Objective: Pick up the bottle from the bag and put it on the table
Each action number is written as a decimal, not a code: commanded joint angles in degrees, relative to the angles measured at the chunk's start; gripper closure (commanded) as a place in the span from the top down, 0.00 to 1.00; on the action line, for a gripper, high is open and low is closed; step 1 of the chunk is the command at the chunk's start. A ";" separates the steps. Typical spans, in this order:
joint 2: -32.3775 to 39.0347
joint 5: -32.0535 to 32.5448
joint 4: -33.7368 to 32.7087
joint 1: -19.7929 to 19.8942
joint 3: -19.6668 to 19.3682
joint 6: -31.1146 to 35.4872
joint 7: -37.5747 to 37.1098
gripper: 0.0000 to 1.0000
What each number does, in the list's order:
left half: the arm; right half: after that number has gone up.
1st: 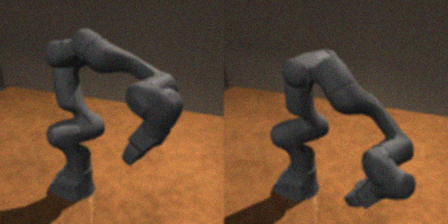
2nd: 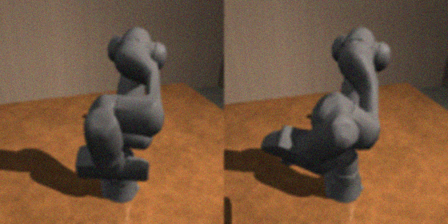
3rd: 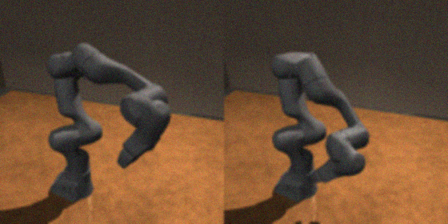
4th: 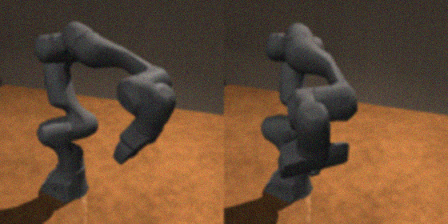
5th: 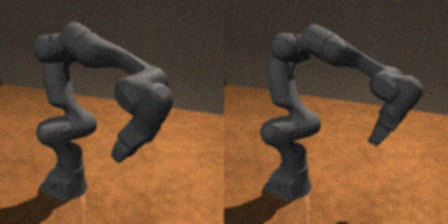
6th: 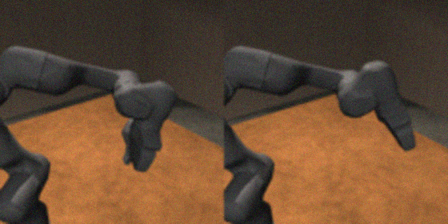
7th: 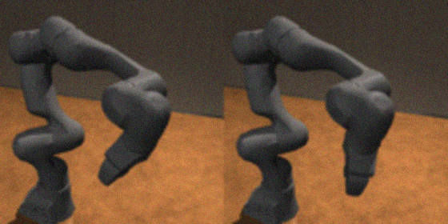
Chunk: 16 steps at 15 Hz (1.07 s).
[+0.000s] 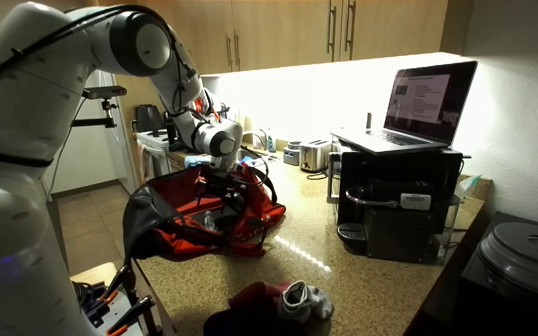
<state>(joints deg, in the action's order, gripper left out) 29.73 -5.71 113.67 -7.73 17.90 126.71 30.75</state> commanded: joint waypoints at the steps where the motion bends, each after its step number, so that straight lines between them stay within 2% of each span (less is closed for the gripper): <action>1: -2.93 0.76 3.93 -0.92 -0.32 3.52 -2.60 1.00; 9: -3.17 0.89 5.86 -2.20 -0.30 7.56 -6.84 1.00; 16: -0.93 0.11 2.81 -2.05 0.40 5.12 -5.48 1.00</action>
<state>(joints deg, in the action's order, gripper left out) 28.71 -5.73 116.64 -9.91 18.13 131.95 25.39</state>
